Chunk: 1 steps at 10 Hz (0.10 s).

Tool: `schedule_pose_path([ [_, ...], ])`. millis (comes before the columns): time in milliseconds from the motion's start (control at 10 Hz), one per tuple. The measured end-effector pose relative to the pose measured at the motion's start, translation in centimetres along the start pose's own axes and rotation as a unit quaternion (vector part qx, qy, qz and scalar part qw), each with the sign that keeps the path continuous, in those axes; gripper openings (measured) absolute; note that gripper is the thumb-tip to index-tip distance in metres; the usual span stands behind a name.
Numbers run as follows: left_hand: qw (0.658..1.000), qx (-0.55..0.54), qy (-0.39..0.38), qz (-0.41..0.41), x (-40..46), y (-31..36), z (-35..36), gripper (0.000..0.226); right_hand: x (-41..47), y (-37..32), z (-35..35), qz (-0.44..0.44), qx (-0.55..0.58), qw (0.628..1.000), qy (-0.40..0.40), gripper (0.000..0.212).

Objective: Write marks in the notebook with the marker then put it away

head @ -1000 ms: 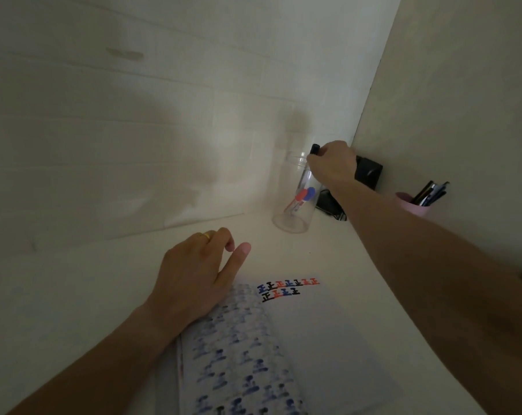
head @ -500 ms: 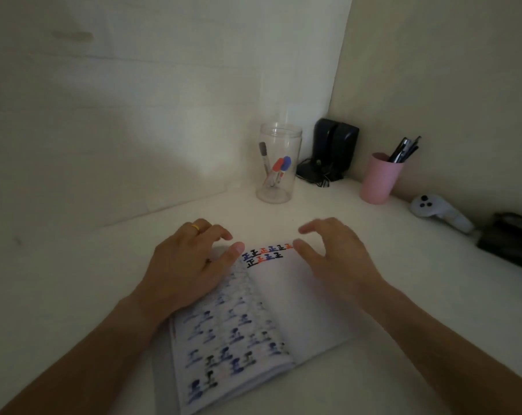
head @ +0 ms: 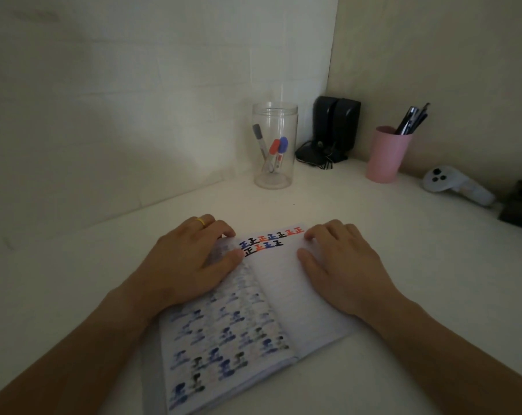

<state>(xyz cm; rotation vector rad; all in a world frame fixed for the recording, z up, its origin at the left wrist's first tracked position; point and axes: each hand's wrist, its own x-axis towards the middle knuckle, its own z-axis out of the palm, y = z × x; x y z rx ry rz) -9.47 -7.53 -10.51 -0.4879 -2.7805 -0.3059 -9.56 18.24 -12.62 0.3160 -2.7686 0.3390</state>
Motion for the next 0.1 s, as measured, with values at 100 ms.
schedule_pose_path([
  [100, 1.000, -0.010, -0.002, -0.006, -0.10, 0.07, -0.22, 0.062, 0.28, -0.08, -0.44, 0.015, 0.009, 1.000, -0.007, 0.041],
])
